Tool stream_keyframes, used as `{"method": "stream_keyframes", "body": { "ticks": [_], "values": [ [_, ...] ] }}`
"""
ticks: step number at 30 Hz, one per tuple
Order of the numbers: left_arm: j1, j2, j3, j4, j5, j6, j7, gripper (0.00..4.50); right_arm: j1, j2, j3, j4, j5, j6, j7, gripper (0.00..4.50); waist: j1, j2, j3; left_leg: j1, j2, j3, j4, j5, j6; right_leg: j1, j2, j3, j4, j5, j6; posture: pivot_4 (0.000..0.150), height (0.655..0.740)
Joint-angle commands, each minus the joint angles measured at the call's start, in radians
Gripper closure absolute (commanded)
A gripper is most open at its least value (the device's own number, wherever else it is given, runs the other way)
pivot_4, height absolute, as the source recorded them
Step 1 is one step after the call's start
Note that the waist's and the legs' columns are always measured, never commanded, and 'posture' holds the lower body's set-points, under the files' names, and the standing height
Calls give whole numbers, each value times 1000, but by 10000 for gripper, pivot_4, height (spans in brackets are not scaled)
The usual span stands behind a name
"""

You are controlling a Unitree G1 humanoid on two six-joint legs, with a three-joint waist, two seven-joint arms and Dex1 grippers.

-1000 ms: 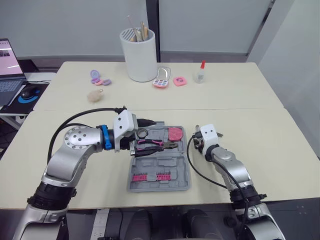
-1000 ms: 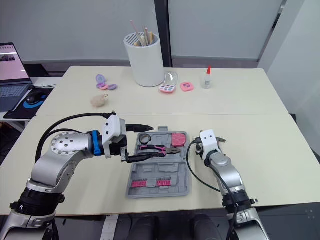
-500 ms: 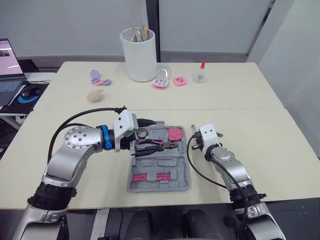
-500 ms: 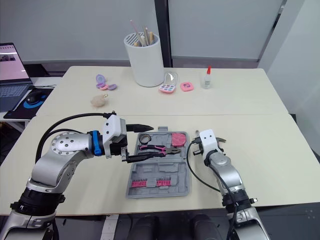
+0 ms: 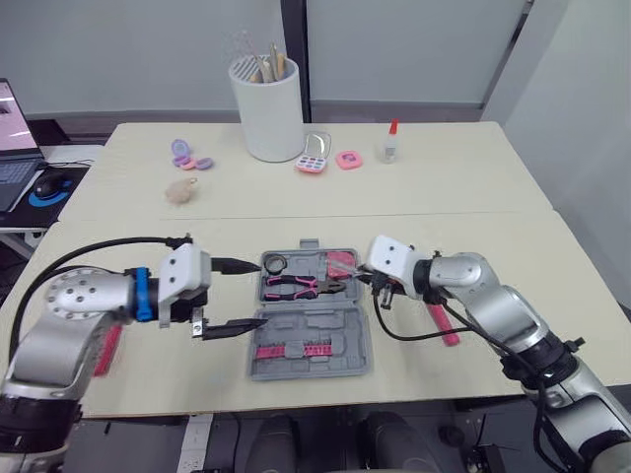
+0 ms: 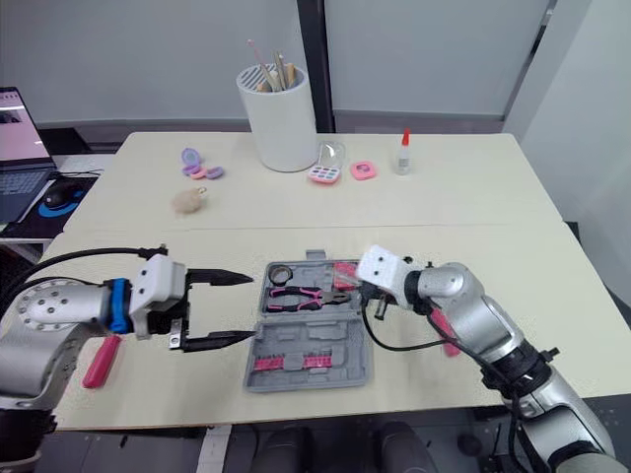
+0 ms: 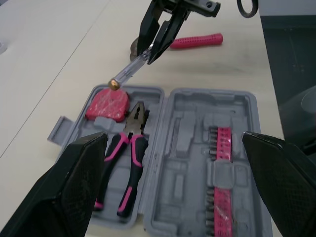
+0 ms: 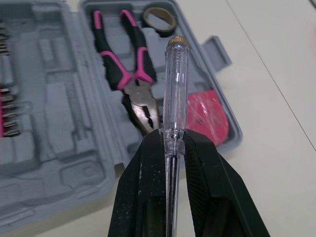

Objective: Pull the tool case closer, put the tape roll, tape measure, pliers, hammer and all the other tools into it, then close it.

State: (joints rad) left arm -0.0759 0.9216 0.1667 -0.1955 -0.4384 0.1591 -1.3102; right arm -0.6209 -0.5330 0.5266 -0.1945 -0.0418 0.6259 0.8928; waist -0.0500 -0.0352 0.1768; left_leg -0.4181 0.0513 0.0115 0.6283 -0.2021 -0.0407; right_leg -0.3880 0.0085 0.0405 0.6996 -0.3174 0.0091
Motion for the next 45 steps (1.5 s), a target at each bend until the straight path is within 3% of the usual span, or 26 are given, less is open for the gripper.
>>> {"method": "stream_keyframes", "body": {
  "ticks": [1,13,20,45],
  "values": [
    [70,35,63,-8,-2,-78,-57,0,-48,43,88,-24,-28,36,46,42182,0,0,0,0,0,0,0,0,0,0,-1,0,0,0,0,1500,7400],
    [227,76,199,-25,-33,-65,-75,0,-113,265,252,94,-139,40,-8,42182,9,-1,0,-1,-2,0,0,0,0,-1,-3,-1,0,0,0,1500,7400],
    [200,87,214,-20,-62,15,-50,0,-122,292,279,162,-196,-8,-23,42182,9,-1,0,-1,-2,0,0,0,0,0,-3,-2,0,0,0,1500,7400],
    [228,77,201,-87,-68,40,-31,0,-82,337,274,244,-272,-71,-52,42182,8,-1,0,-1,-2,-1,0,0,0,-1,-3,-2,0,0,0,1500,7400]
  ]
}}
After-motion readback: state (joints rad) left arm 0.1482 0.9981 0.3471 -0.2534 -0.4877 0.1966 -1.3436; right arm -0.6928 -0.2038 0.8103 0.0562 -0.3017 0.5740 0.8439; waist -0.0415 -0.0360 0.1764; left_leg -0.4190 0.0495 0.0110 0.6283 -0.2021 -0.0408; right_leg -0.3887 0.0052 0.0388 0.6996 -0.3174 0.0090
